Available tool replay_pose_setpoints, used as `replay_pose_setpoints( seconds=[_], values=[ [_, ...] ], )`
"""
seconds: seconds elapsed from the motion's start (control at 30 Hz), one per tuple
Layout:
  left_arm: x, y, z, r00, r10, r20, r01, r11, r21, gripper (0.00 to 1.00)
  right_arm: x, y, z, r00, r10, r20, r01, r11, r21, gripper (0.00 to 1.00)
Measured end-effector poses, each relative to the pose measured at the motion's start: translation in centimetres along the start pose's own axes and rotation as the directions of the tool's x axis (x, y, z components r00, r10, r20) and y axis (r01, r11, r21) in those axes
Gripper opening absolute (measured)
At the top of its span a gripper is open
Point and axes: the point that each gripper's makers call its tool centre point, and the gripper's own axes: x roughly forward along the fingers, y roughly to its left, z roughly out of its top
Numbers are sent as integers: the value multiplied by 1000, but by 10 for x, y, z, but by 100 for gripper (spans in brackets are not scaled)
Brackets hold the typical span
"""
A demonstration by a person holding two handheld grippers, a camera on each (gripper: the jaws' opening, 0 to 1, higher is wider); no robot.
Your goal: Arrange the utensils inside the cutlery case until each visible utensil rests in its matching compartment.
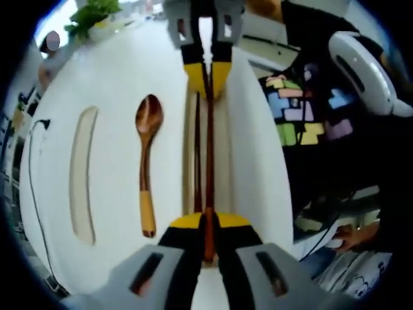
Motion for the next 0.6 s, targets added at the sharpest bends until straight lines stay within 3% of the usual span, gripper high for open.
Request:
replay_pose_setpoints(
  seconds=[0.3,0.6],
  values=[
    [4,-3,-2,1000,-4,8,4,1000,9,6,7,-1,-3,1000,-3,-16,3,1000,-15,2],
    [2,-1,-3,999,34,25,-34,999,24,6,4,1,0,999,-30,-29,29,999,-45,3]
  ],
)
